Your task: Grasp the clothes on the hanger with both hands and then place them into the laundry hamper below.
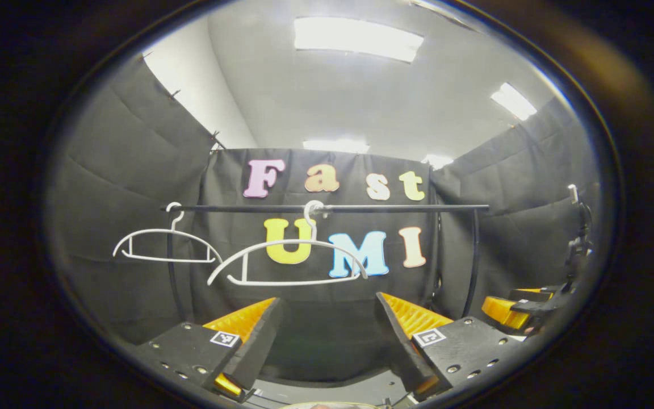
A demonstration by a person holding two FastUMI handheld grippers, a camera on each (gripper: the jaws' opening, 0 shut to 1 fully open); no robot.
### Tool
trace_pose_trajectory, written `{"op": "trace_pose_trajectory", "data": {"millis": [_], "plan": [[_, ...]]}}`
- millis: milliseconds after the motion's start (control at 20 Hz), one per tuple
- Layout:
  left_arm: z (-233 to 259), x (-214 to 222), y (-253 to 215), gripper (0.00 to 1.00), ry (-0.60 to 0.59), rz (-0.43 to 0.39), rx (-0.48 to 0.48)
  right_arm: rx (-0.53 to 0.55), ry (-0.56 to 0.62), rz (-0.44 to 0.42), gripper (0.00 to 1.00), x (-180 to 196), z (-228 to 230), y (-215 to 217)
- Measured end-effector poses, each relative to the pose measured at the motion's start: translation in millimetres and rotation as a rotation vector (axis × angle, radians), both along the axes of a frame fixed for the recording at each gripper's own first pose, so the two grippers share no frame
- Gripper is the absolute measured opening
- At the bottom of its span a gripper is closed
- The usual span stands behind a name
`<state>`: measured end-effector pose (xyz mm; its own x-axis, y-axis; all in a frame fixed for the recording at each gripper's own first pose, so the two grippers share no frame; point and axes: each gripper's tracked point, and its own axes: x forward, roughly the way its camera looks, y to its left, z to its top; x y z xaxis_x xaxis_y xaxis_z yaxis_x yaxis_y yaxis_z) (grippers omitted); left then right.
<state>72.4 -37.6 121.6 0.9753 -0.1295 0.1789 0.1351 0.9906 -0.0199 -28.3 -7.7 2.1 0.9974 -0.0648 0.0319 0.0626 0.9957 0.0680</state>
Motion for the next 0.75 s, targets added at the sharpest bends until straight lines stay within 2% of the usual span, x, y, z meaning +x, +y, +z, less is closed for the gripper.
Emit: {"op": "trace_pose_trajectory", "data": {"millis": [150,200,250,500,750], "plan": [[-22,-2,4,0.94,0.068,-0.002,-0.062,-0.032,0.027,-0.022,0.92,-6,-9,-6],[-26,-2,9,0.94,0.075,0.007,-0.071,-0.039,0.033,-0.027,0.98,-8,-10,-7],[-29,-2,14,0.94,0.078,0.021,-0.072,-0.042,0.036,-0.027,0.98,-7,-10,-6],[-40,3,30,0.94,0.099,0.088,-0.093,-0.031,0.067,0.009,0.98,-3,-15,2],[-54,2,19,0.94,0.126,0.086,-0.124,-0.034,0.101,0.04,0.97,-2,-24,8]]}}
